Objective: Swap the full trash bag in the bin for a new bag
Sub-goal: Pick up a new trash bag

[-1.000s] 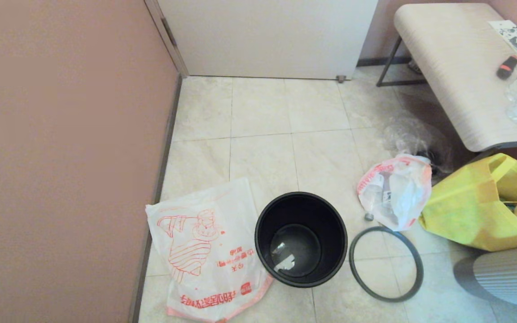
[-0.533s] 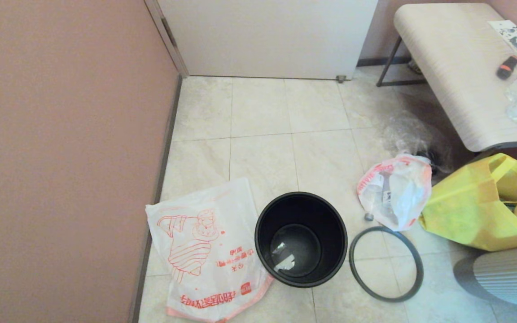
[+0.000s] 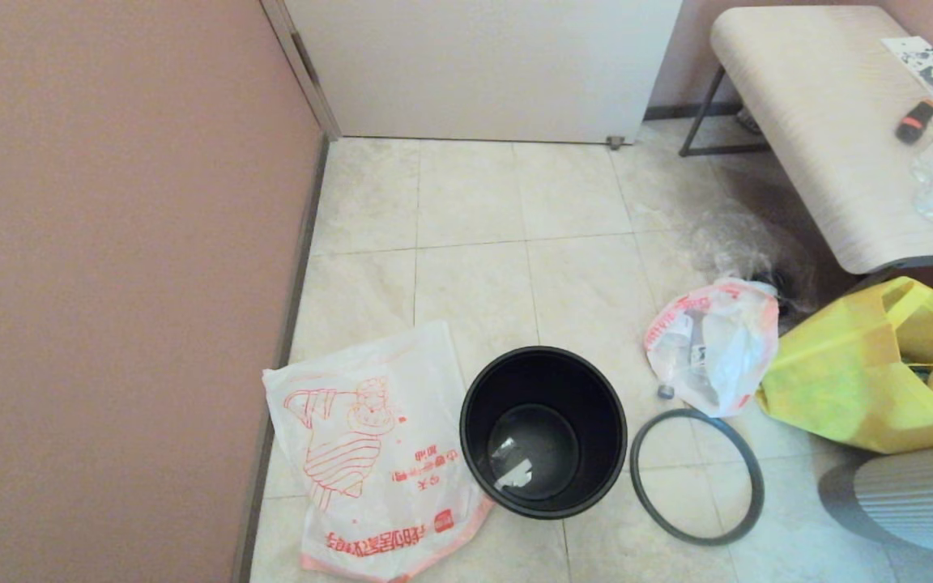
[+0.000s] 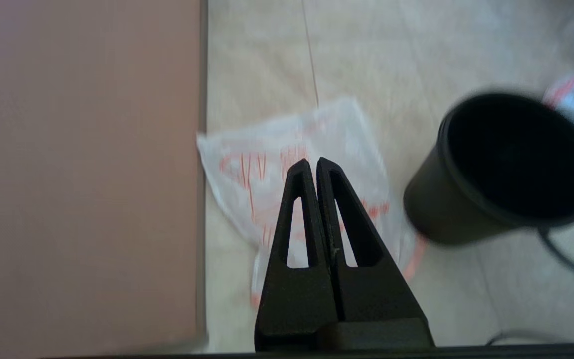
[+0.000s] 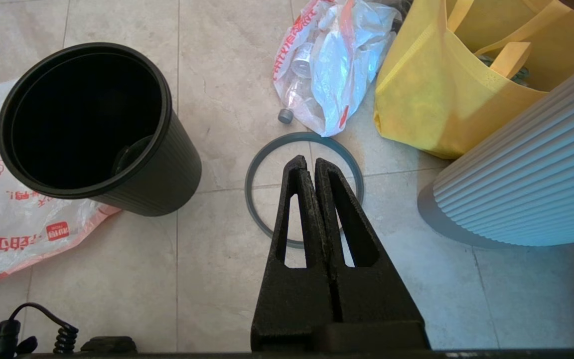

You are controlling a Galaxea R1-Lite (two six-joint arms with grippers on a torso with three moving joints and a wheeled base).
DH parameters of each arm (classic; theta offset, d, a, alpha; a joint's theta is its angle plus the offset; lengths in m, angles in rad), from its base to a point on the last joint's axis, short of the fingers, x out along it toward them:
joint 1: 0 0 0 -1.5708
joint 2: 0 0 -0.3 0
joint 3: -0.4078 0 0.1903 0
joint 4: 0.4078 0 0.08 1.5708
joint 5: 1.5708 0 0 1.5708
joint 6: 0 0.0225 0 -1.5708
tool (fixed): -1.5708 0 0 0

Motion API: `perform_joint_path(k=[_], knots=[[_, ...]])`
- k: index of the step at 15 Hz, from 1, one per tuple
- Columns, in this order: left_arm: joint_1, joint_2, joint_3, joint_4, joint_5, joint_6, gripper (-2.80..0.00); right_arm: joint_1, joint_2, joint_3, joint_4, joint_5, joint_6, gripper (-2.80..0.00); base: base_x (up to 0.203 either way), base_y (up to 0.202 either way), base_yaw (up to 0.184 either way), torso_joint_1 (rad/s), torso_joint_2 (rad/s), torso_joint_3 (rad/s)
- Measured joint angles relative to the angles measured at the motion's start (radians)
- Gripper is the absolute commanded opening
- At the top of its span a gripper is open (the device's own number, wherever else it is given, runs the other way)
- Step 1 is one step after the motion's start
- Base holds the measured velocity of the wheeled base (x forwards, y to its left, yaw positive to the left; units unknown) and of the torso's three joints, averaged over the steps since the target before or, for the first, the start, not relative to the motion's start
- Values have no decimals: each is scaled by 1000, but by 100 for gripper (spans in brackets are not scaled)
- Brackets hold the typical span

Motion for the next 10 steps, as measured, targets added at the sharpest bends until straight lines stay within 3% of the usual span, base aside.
perform_joint_path(k=[4,8,10], knots=[[0,155,-113,0,-23,41,-280,0,0,0,0,0,0,-280,0,0,0,0,0,0],[0,385,-181,2,-99,194,-280,0,0,0,0,1,0,-280,0,0,0,0,0,0],[0,515,-224,4,-113,234,-280,0,0,0,0,1,0,-280,0,0,0,0,0,0]])
